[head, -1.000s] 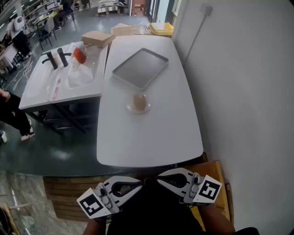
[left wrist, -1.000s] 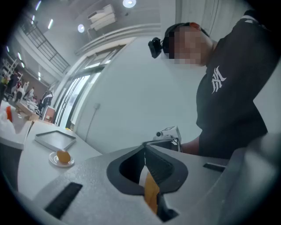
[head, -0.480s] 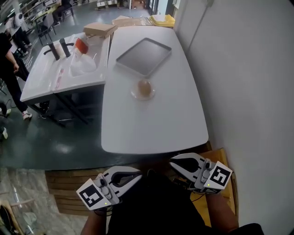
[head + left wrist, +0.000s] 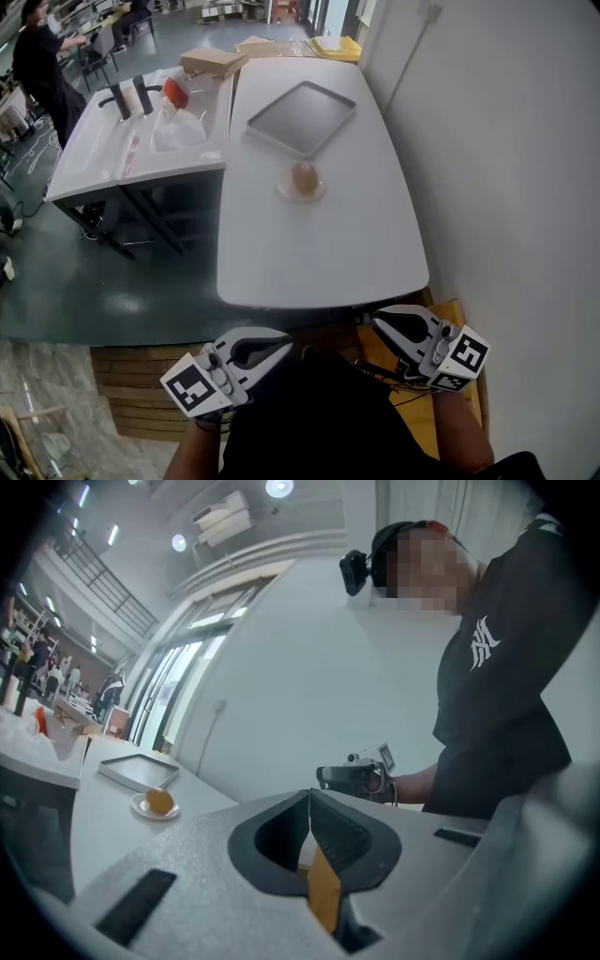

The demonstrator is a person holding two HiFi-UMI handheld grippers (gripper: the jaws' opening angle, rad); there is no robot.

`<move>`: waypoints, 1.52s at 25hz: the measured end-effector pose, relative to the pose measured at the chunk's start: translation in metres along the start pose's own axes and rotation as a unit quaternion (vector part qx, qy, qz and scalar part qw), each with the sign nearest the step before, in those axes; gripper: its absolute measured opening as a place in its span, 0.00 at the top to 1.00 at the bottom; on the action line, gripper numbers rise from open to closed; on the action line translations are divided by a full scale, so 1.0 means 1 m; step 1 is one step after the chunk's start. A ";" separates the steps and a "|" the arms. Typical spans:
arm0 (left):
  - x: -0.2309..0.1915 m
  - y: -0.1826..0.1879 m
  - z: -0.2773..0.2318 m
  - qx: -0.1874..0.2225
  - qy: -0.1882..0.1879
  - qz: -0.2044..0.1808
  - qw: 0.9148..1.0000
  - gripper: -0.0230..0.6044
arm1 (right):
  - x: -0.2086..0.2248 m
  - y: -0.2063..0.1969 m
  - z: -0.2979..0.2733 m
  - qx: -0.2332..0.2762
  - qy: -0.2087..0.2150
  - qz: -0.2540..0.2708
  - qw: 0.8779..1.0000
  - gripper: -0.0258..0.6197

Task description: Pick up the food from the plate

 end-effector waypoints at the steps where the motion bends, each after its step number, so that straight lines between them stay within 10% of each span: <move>1: -0.001 0.000 0.003 0.002 -0.002 -0.001 1.000 0.95 | -0.002 0.000 -0.001 -0.002 -0.003 0.003 1.000 0.96; 38: -0.066 0.006 0.016 0.018 -0.035 0.028 0.999 0.95 | -0.008 0.024 -0.017 -0.012 -0.082 0.015 0.996 0.96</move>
Point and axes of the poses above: the fingertips, and each gripper's own axes: z backward along the fingers, x to its right, y out of its top, the point moved 10 cm from there along z, backward along the fingers, and after that the axes turned 4 degrees about -y, right-handed, at the moved point
